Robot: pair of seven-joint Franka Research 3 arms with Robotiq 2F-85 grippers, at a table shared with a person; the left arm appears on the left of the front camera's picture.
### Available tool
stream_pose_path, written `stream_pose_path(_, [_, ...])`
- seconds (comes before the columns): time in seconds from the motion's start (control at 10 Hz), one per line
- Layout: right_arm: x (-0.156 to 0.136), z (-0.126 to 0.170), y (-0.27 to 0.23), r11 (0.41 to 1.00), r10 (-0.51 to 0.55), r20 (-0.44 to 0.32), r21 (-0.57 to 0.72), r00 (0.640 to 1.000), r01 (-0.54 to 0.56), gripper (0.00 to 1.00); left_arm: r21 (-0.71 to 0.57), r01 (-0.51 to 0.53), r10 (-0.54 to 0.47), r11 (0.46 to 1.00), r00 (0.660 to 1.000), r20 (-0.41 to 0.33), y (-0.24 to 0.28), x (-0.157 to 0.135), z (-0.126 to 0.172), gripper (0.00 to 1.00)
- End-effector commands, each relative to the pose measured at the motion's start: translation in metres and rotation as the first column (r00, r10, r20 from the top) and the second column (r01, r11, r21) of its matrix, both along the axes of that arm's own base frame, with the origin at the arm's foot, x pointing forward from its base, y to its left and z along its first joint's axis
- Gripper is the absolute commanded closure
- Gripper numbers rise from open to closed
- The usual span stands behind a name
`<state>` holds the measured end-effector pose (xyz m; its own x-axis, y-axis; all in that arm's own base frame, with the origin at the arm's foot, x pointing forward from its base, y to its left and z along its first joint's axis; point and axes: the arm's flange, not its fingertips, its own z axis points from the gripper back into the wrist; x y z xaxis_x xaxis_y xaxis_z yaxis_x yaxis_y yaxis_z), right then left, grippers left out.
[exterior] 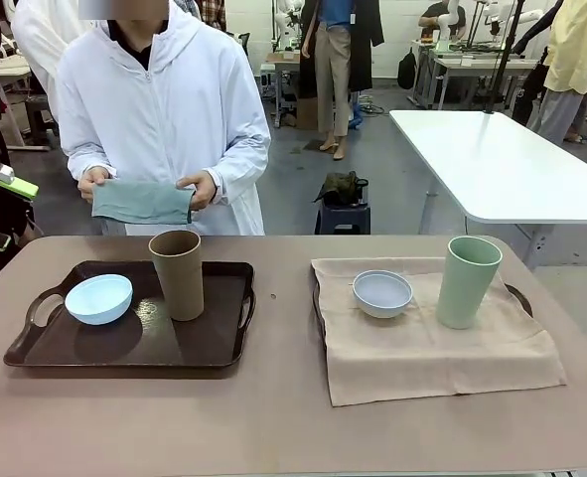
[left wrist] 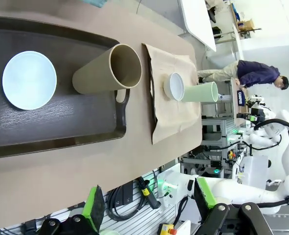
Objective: Set up a tray with a mat and arrange the tableware.
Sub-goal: Pick up the Picnic Bowl and Reusable plastic cup from the Handle tray in front of the human's position and hold them in the air.
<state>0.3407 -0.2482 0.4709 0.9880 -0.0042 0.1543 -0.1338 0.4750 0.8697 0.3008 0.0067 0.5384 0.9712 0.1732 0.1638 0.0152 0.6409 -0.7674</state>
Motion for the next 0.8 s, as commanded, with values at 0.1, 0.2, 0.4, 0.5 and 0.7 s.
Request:
stream_pose_path(0.1, [0.0000,0.0005,0.0003,1.000,-0.004,-0.006,0.002,1.000,0.004,0.00,-0.003,0.016,-0.016,1.000,1.000,0.012,-0.0004,0.0009,-0.0009,0.03])
stream_pose_path(0.2, [0.0000,0.0005,0.0003,1.000,-0.004,-0.006,0.002,1.000,0.004,0.00,-0.003,0.016,-0.016,1.000,1.000,0.012,-0.0004,0.0009,-0.0009,0.03])
stream_pose_path(0.4, [0.0000,0.0005,0.0003,1.000,-0.004,-0.006,0.002,1.000,0.004,0.00,-0.003,0.016,-0.016,1.000,1.000,0.012,-0.0004,0.0009,-0.0009,0.03])
stream_pose_path(0.5, [0.0000,0.0005,0.0003,1.000,-0.004,-0.006,0.002,1.000,0.004,0.00,-0.003,0.016,-0.016,1.000,1.000,0.012,-0.0004,0.0009,-0.0009,0.03])
stream_pose_path(0.7, [0.0000,0.0005,0.0003,1.000,-0.004,-0.006,0.002,1.000,0.004,0.00,-0.003,0.016,-0.016,1.000,1.000,0.012,-0.0004,0.0009,-0.0009,0.03])
